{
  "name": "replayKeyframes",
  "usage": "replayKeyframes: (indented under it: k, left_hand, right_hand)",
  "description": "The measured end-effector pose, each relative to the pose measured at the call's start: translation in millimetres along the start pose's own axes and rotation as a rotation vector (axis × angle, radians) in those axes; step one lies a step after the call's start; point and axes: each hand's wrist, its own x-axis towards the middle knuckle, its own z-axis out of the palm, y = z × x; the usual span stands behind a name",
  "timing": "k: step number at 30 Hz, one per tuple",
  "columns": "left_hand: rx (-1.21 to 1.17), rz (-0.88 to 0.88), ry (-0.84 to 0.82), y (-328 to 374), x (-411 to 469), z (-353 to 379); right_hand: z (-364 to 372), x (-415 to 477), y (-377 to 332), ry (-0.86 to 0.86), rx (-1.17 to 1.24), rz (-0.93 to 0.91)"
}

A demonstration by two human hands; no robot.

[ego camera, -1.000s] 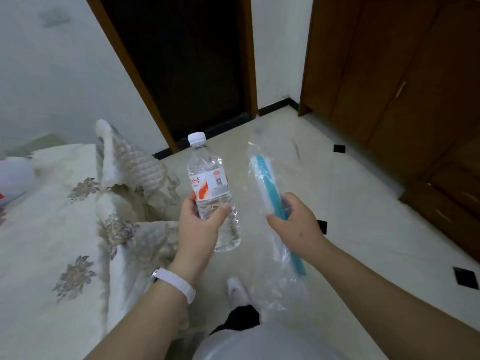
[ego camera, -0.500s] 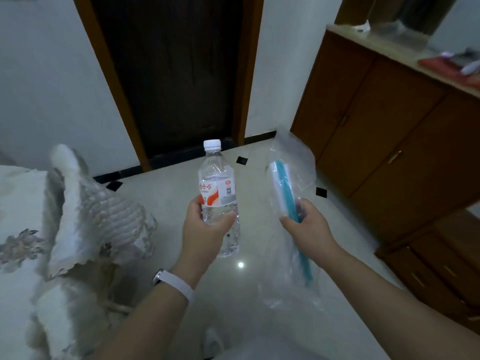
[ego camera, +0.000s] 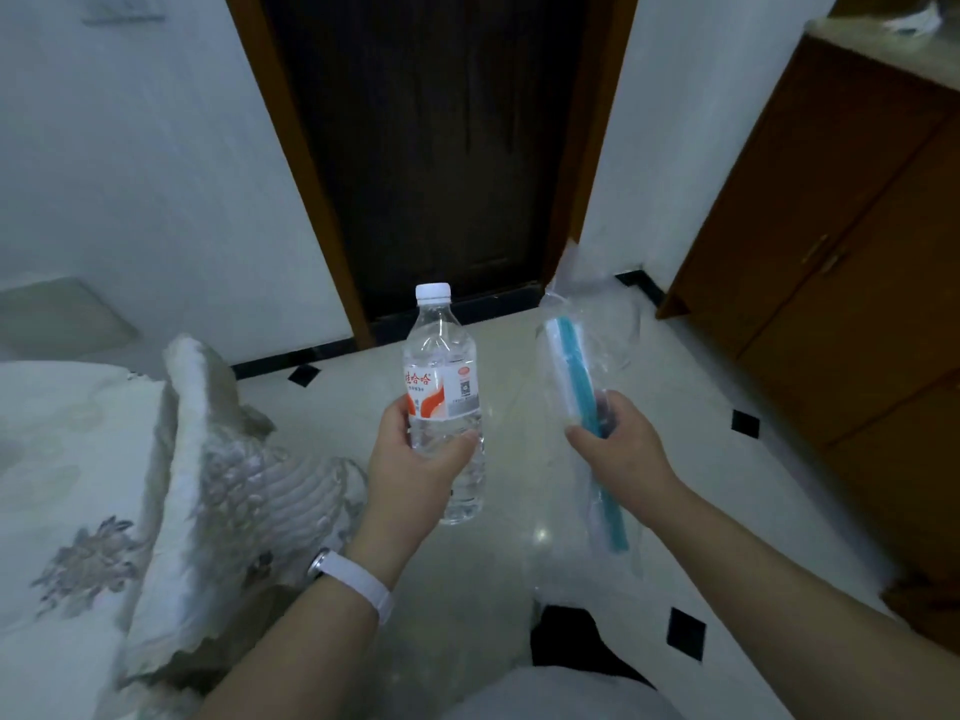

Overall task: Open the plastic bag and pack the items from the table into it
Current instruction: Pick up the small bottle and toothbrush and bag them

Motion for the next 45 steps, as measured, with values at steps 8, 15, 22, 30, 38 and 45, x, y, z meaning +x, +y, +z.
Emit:
replayKeyframes:
  k: [8, 15, 22, 30, 38, 45]
  left_hand:
    - [0.101, -0.014, 0.141, 32, 125, 60]
    - [0.090, -0.001, 0.186, 60, 214, 115]
    - [0.093, -0.030, 0.284, 54, 274, 105]
    - [-0.023, -0.091, 0.386, 34, 370, 61]
    - [-0.142, -0.095, 0.409, 40, 496, -34]
    - [-0.114, -0.064, 0.515, 40, 560, -127]
  right_hand:
    - [-15, 159, -33, -0.096, 0.138, -0.096]
    - [-43, 276, -54, -0.135, 0.173, -0.105]
    - [-12, 344, -82, -0.234, 0.172, -0.110]
    - [61, 419, -132, -0.262, 0.038, -0.160]
    - [152, 498, -245, -0.267, -0.041, -0.265]
    - [250, 530, -322, -0.416, -0.003, -0.359]
